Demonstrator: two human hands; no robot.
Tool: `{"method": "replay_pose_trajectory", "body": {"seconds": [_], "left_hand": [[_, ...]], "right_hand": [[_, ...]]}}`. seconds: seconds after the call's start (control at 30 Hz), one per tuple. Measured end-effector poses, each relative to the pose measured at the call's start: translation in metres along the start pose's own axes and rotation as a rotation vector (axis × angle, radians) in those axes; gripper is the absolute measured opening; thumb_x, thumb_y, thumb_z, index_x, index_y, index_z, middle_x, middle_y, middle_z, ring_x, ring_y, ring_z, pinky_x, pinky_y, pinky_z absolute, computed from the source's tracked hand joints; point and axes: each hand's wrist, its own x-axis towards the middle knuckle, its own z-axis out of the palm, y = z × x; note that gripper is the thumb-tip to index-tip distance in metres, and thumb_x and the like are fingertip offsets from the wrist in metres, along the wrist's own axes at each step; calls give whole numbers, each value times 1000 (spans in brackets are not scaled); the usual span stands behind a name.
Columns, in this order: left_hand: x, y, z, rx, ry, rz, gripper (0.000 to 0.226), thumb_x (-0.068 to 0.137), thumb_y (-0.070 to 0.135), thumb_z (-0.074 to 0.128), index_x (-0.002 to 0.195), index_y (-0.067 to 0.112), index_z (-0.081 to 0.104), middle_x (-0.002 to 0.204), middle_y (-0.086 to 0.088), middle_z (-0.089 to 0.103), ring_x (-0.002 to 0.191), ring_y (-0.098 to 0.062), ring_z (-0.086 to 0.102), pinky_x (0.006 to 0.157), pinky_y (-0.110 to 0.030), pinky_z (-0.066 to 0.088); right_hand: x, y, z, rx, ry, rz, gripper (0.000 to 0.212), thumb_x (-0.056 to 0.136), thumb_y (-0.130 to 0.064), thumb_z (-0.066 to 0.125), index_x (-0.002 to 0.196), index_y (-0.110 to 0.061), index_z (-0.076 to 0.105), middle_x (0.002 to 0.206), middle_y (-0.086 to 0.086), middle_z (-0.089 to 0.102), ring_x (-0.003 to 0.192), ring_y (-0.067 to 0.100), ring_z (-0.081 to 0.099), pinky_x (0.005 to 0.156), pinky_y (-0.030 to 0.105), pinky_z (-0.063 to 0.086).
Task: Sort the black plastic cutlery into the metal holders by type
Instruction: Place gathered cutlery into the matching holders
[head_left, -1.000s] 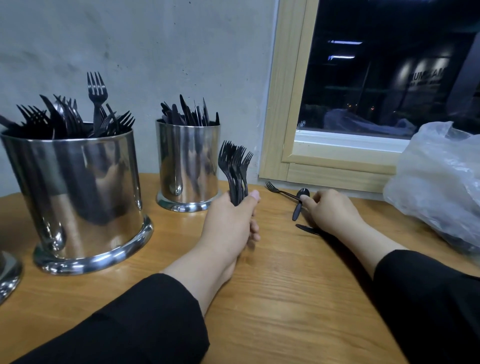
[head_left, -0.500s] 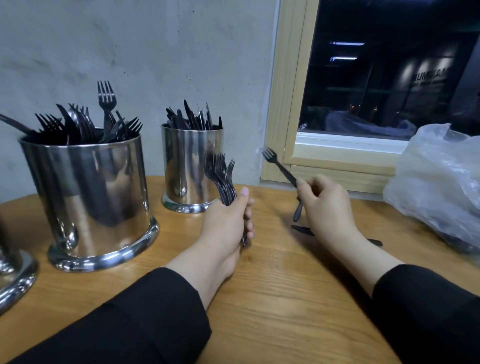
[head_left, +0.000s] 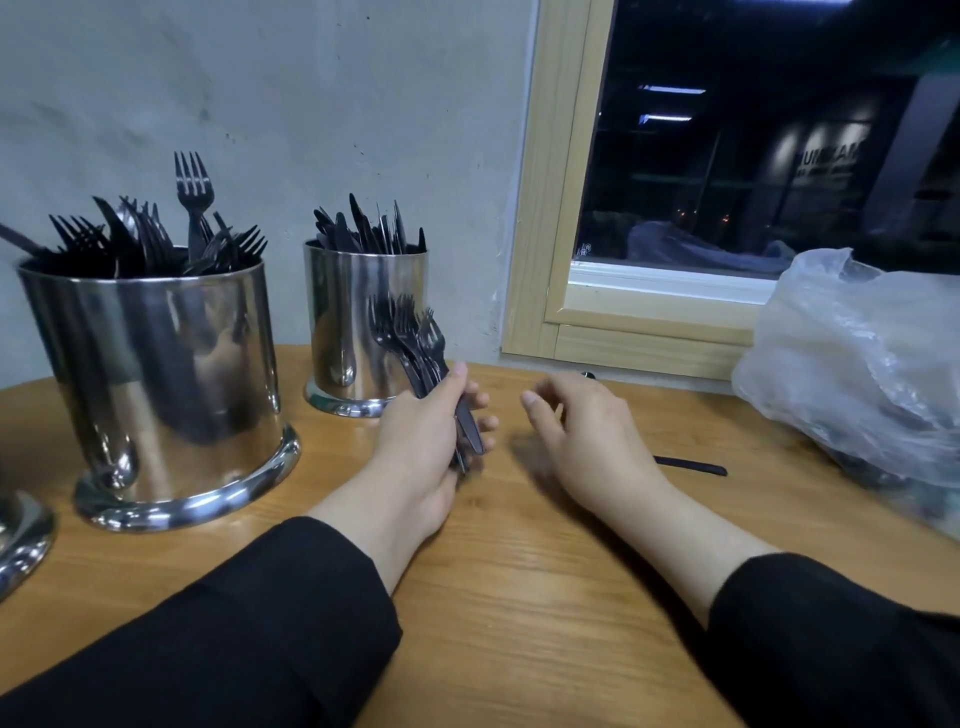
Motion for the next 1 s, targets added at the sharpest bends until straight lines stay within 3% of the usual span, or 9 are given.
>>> {"method": "replay_pose_trajectory", "body": {"seconds": [0.1,0.17,0.33,0.43,0.57,0.63,0.8,0.9,1.0], "left_hand": [[-2,-1,2,31,-33,-1,20,104,27,60,107,7,64,67,-3,65,52,-17,61,50,-29,53],[-1,-4,2,84,-30,6,17,102,24,63,111,10,65,65,0,55,48,-13,51,47,-28,47],[4,-8,1,144,-42,22,3,101,22,65,101,19,65,65,5,47,50,-10,41,48,-28,38],[6,-9,0,161,-53,28,17,100,25,67,87,18,57,65,5,46,52,-11,40,49,-28,36],[6,-9,1,156,-40,8,22,99,29,67,88,17,52,67,3,50,51,-12,44,47,-27,36],[5,-9,1,155,-42,4,20,100,29,67,90,16,54,64,4,49,49,-12,43,47,-27,35],[5,-10,-2,145,-29,-1,23,100,31,66,94,9,67,56,6,42,48,-10,37,48,-26,32],[7,-11,-1,139,-5,-15,25,100,32,66,96,9,73,60,5,45,49,-10,40,47,-25,34],[7,-11,0,136,-25,-17,24,99,30,68,91,7,66,61,3,48,47,-11,40,47,-25,33]], "right_hand": [[18,28,5,-287,-86,141,34,103,-44,45,128,-28,60,124,0,58,122,26,49,96,45,36],[28,40,7,-364,-136,231,40,103,-48,42,134,-28,57,131,5,55,126,29,46,96,46,34],[48,53,10,-384,-189,351,35,101,-48,47,119,-24,63,116,5,66,114,31,55,87,43,37],[51,54,13,-373,-199,338,24,98,-39,54,111,-21,63,107,4,67,106,29,58,82,39,37],[48,50,11,-233,-202,315,9,92,-22,63,101,-19,64,96,1,67,99,27,61,87,40,50],[45,46,7,-128,-151,302,15,93,-16,62,107,-19,63,98,3,68,95,26,62,86,42,53],[31,25,-2,170,114,180,33,99,-19,60,132,-17,63,109,1,69,107,18,61,86,22,39],[13,4,-4,364,104,172,29,97,-19,66,125,-18,69,102,-5,71,101,12,64,89,24,46],[-7,-16,-1,427,2,93,19,95,-15,67,112,-20,74,93,-8,75,90,10,68,85,26,52]]}}
